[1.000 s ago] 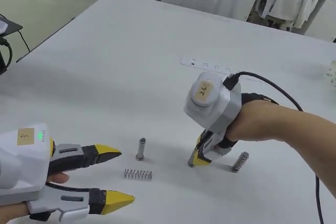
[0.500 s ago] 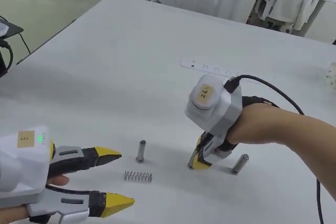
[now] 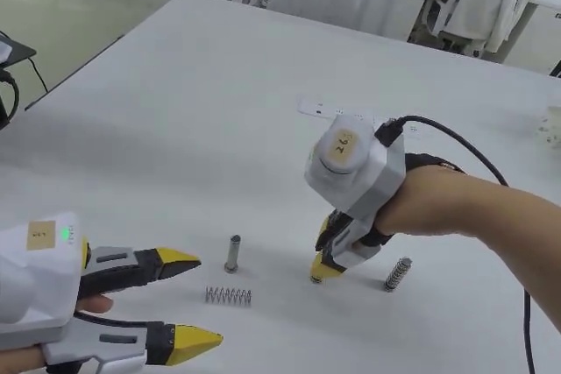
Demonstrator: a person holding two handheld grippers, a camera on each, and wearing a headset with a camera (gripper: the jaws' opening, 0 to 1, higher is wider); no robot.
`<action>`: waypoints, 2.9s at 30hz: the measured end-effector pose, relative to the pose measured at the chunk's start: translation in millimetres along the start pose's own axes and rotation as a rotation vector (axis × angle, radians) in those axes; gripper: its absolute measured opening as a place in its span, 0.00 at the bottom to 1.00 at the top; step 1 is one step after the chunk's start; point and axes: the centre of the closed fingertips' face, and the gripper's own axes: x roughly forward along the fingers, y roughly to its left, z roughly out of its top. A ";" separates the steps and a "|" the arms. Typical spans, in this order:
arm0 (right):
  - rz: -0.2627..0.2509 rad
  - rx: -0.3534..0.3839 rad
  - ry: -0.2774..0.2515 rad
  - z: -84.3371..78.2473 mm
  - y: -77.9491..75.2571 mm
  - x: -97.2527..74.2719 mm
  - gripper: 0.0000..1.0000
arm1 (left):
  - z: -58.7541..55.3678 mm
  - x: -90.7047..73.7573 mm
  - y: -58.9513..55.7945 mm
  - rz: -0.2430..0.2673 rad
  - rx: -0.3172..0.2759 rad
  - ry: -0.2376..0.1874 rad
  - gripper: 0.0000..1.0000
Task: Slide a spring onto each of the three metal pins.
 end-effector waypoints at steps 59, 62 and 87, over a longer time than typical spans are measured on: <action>0.092 -0.137 -0.009 52.7 54.8 52.7 0.12 | -1.8 -11.9 3.6 0.025 0.005 -0.002 0.46; 0.095 -0.141 -0.002 51.1 55.6 54.2 0.12 | -2.1 -12.4 3.8 0.027 0.004 -0.003 0.46; 0.082 -0.186 0.000 50.3 62.4 44.3 0.08 | -4.8 -11.3 3.7 0.029 0.001 0.001 0.45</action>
